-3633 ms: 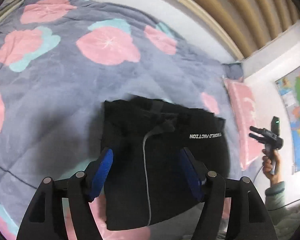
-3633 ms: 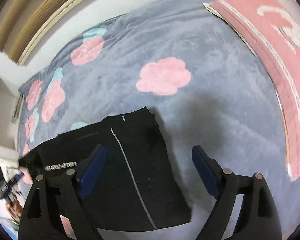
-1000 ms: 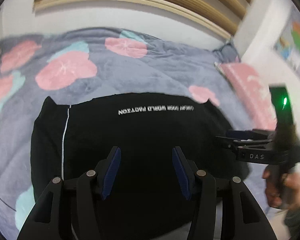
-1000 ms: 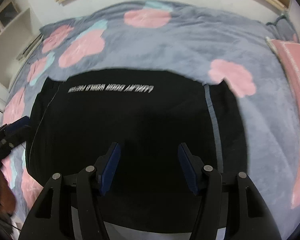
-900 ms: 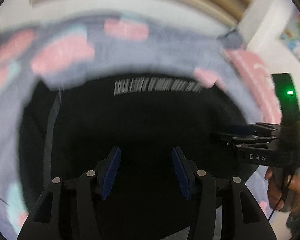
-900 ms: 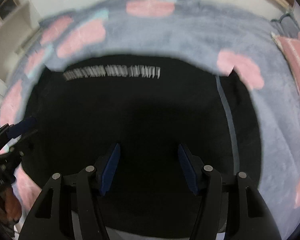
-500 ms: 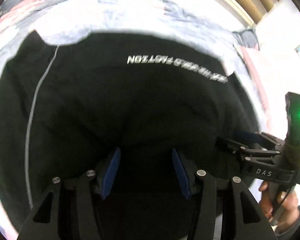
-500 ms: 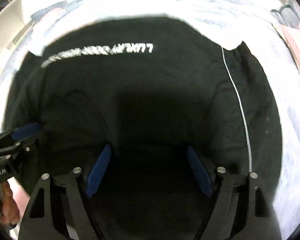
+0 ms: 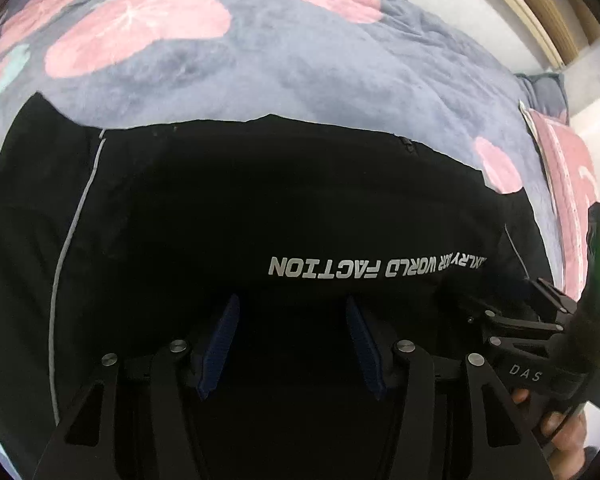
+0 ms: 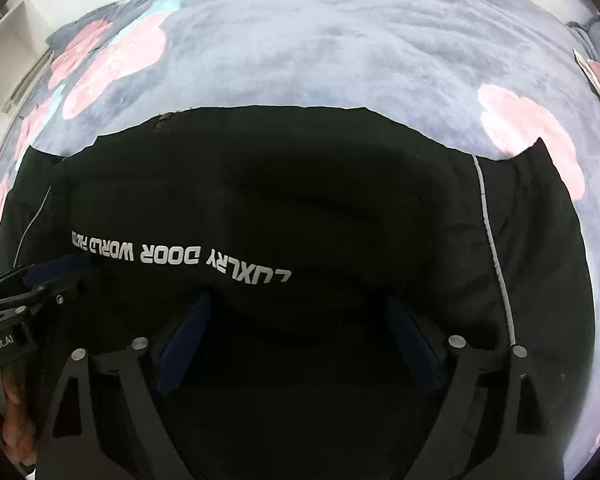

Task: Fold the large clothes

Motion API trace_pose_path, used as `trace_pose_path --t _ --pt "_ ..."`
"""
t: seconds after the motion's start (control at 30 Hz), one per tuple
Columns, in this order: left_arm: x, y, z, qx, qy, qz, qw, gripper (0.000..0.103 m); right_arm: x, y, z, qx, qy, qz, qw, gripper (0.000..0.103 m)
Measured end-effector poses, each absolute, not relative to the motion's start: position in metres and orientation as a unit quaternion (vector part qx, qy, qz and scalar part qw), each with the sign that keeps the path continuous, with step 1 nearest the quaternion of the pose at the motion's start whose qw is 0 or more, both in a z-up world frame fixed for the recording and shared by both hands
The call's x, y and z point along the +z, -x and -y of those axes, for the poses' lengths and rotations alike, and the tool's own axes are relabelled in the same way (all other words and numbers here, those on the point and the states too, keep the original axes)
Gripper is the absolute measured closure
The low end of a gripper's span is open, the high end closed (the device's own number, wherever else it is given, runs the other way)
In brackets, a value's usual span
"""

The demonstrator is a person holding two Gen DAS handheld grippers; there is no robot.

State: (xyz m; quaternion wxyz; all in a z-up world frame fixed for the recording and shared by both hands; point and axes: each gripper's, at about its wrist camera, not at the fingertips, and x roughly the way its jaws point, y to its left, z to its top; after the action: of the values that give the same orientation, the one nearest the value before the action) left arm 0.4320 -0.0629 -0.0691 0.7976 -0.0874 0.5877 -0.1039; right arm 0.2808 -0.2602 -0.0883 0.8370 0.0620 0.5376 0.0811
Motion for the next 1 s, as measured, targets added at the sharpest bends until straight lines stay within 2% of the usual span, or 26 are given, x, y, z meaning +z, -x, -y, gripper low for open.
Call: trace_pose_path --t 0.17,0.23,0.33,0.47,0.57,0.7,0.9,1.0 --pt "-0.036 -0.396 0.053 -0.135 0.074 -0.563 0.812 0.046 -0.055 -0.235 0.271 0.104 -0.069 -0.517 0.847 0.018" --pt "-0.007 -0.362 0.045 -0.152 0.047 -0.536 0.829 0.045 -0.037 -0.202 0.27 0.118 -0.047 -0.5 0.857 0.018" --pt "0.008 -0.319 0.034 -0.179 0.033 -0.528 0.829 0.045 -0.029 -0.156 0.264 0.135 -0.027 -0.495 0.858 0.018" --pt "-0.024 -0.295 0.036 -0.185 0.049 -0.569 0.8 0.045 -0.06 -0.118 0.252 0.131 -0.012 -0.529 0.838 0.018" --pt "-0.068 -0.294 0.032 -0.151 0.071 -0.6 0.782 0.045 -0.086 -0.133 0.244 0.12 -0.039 -0.558 0.82 0.017" --pt "-0.076 -0.3 0.016 -0.15 0.127 -0.612 0.766 0.045 -0.092 -0.132 0.244 0.121 -0.038 -0.559 0.82 0.016" --pt "-0.039 -0.291 -0.002 -0.16 0.123 -0.583 0.787 0.045 -0.069 -0.121 0.271 0.127 -0.073 -0.55 0.823 0.017" --pt "-0.001 -0.286 -0.031 -0.153 0.129 -0.536 0.82 0.045 -0.039 -0.111 0.305 0.112 -0.08 -0.505 0.852 0.016"
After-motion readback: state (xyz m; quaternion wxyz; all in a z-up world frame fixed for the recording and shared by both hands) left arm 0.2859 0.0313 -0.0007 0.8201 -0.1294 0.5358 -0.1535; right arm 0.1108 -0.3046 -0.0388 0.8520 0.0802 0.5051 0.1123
